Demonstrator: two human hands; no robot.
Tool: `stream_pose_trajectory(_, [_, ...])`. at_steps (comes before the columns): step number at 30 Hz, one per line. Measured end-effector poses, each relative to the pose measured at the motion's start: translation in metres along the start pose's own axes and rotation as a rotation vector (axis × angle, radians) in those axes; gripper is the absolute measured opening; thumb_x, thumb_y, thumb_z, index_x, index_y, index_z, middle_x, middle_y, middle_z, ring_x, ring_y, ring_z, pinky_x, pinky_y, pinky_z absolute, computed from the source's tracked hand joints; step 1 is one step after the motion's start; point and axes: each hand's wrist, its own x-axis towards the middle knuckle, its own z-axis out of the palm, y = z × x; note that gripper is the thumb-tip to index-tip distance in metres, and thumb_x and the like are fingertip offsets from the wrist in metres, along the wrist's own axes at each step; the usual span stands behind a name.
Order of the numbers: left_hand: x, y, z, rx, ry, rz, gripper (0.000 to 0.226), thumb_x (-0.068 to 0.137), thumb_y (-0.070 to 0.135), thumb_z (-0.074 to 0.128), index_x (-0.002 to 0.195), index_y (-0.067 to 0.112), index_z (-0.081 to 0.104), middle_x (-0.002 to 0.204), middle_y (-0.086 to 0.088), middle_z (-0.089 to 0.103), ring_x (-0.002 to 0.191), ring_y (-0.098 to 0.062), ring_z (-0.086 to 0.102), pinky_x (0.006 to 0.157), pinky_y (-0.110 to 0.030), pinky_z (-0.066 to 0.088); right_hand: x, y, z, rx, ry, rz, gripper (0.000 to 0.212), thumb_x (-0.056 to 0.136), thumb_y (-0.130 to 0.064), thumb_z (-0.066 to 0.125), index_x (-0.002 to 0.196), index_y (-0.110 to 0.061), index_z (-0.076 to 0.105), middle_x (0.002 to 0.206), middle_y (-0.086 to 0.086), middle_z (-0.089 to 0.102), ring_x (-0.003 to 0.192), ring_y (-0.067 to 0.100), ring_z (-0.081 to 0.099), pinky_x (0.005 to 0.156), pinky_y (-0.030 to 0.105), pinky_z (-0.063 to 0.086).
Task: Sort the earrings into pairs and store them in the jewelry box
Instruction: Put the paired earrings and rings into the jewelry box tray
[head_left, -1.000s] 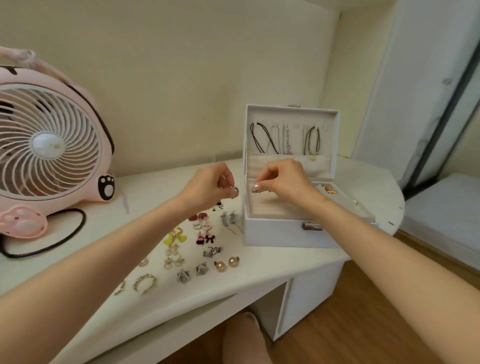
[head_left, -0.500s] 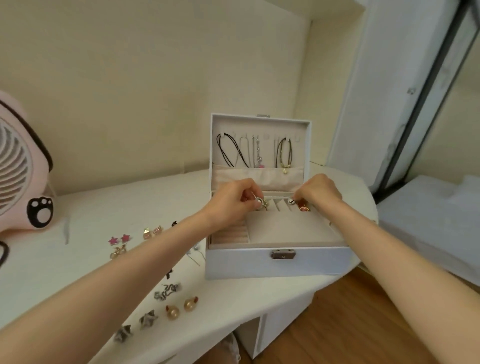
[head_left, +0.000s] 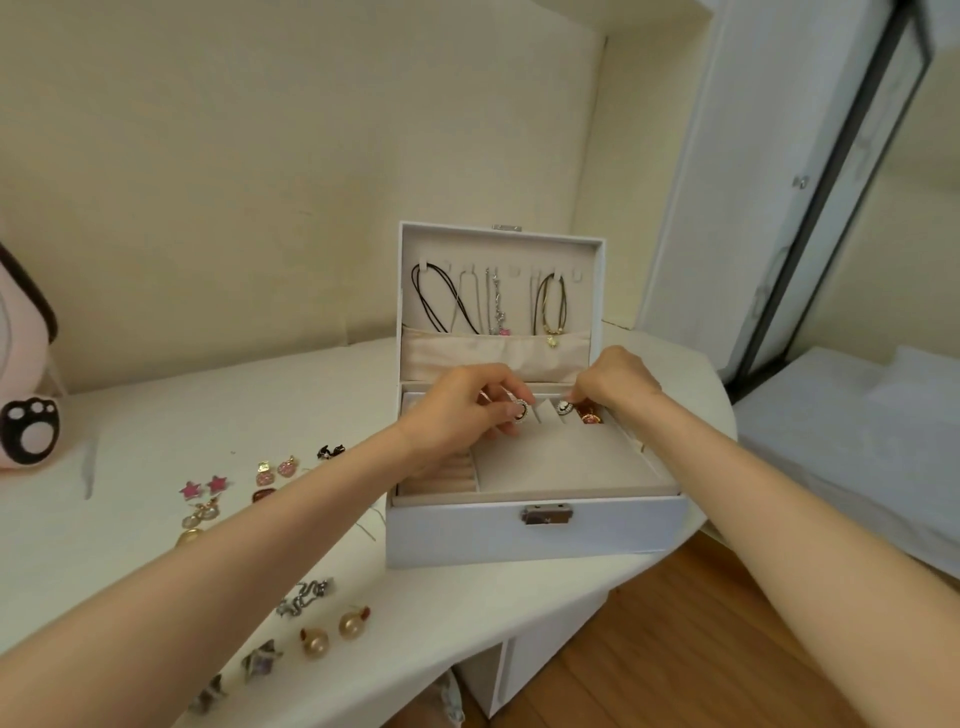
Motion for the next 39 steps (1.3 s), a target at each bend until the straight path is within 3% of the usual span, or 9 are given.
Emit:
stream_pose_trajectory(3, [-0.001, 0.002, 0.001, -0.093, -0.002, -0.036, 0.014, 0.091, 0.004, 0.053, 0.096, 0.01, 0.065, 0.078, -0.002, 0.058, 0.072, -0.012, 0.067, 0.068, -0.019, 0.051, 0.002, -0.001, -0.004, -0.011, -0.034, 0.005, 0.026, 0.075, -0.018, 0.075, 0.071, -0.01, 0.051, 0.079, 0.006, 0.056, 0.08, 0.027, 0.055, 0.065, 0.028, 0.039])
stream_pose_trajectory(10, [0.002, 0.004, 0.001, -0.147, 0.01, -0.063, 0.014, 0.09, 0.001, 0.054, 0.097, 0.008, 0.064, 0.08, -0.006, 0.056, 0.071, -0.013, 0.067, 0.069, -0.019, 0.052, 0.005, -0.002, 0.002, -0.113, 0.033, -0.029, 0.027, 0.074, -0.025, 0.077, 0.09, -0.009, 0.061, 0.088, 0.005, 0.061, 0.081, 0.025, 0.056, 0.065, 0.027, 0.039])
stream_pose_trajectory(13, [0.006, 0.007, 0.004, -0.217, 0.03, -0.098, 0.012, 0.089, 0.0, 0.056, 0.099, 0.006, 0.058, 0.076, -0.003, 0.054, 0.067, -0.01, 0.066, 0.065, -0.016, 0.052, 0.003, -0.001, -0.003, 0.103, 0.103, -0.17, 0.011, 0.078, -0.023, 0.071, 0.085, -0.015, 0.069, 0.09, 0.004, 0.067, 0.084, 0.021, 0.061, 0.068, 0.025, 0.044])
stream_pose_trajectory(16, [0.01, 0.013, 0.009, -0.389, 0.063, -0.163, 0.017, 0.087, -0.003, 0.057, 0.102, 0.003, 0.052, 0.074, -0.004, 0.057, 0.059, -0.007, 0.066, 0.058, -0.015, 0.054, -0.021, -0.006, -0.023, 0.458, -0.186, -0.345, 0.012, 0.081, -0.022, 0.072, 0.086, -0.012, 0.069, 0.074, 0.001, 0.066, 0.063, 0.009, 0.06, 0.057, 0.018, 0.047])
stream_pose_trajectory(19, [0.014, 0.019, 0.013, -0.449, 0.102, -0.206, 0.019, 0.087, -0.003, 0.058, 0.102, 0.002, 0.048, 0.075, -0.006, 0.06, 0.051, -0.003, 0.065, 0.045, -0.01, 0.045, -0.038, -0.008, -0.033, 0.461, -0.407, -0.419, 0.011, 0.078, -0.012, 0.074, 0.087, -0.006, 0.069, 0.067, 0.001, 0.068, 0.058, 0.006, 0.064, 0.058, 0.016, 0.052])
stream_pose_trajectory(24, [0.017, 0.014, 0.019, -0.425, 0.134, -0.21, 0.02, 0.085, -0.004, 0.059, 0.101, 0.003, 0.05, 0.078, -0.007, 0.061, 0.062, -0.01, 0.066, 0.06, -0.019, 0.055, -0.034, -0.005, -0.035, 0.486, -0.346, -0.283, 0.013, 0.077, 0.002, 0.071, 0.088, 0.007, 0.067, 0.061, 0.008, 0.066, 0.047, 0.007, 0.062, 0.049, 0.016, 0.052])
stream_pose_trajectory(27, [0.017, 0.01, 0.017, -0.262, 0.167, -0.203, 0.013, 0.085, 0.004, 0.062, 0.088, 0.014, 0.055, 0.082, -0.005, 0.062, 0.072, -0.014, 0.063, 0.061, -0.022, 0.051, -0.021, 0.001, -0.031, 0.401, -0.171, -0.138, 0.022, 0.072, -0.004, 0.077, 0.089, 0.006, 0.068, 0.066, 0.009, 0.066, 0.043, 0.007, 0.059, 0.041, 0.016, 0.043])
stream_pose_trajectory(32, [0.013, 0.009, 0.01, -0.143, 0.152, -0.153, 0.009, 0.088, 0.004, 0.058, 0.085, 0.012, 0.06, 0.083, -0.005, 0.063, 0.057, -0.003, 0.053, 0.05, -0.01, 0.042, -0.006, 0.014, -0.008, 0.149, -0.026, -0.011, 0.038, 0.065, -0.023, 0.084, 0.089, -0.002, 0.063, 0.086, 0.009, 0.065, 0.084, 0.027, 0.063, 0.073, 0.031, 0.048])
stream_pose_trajectory(39, [0.01, 0.004, 0.01, -0.034, 0.146, -0.109, 0.01, 0.088, 0.008, 0.058, 0.083, 0.016, 0.061, 0.081, 0.003, 0.065, 0.066, -0.003, 0.056, 0.06, -0.01, 0.044, -0.012, 0.008, -0.001, -0.055, 0.007, -0.054, 0.039, 0.071, -0.035, 0.079, 0.066, -0.015, 0.047, 0.073, 0.0, 0.053, 0.075, 0.022, 0.053, 0.053, 0.025, 0.033])
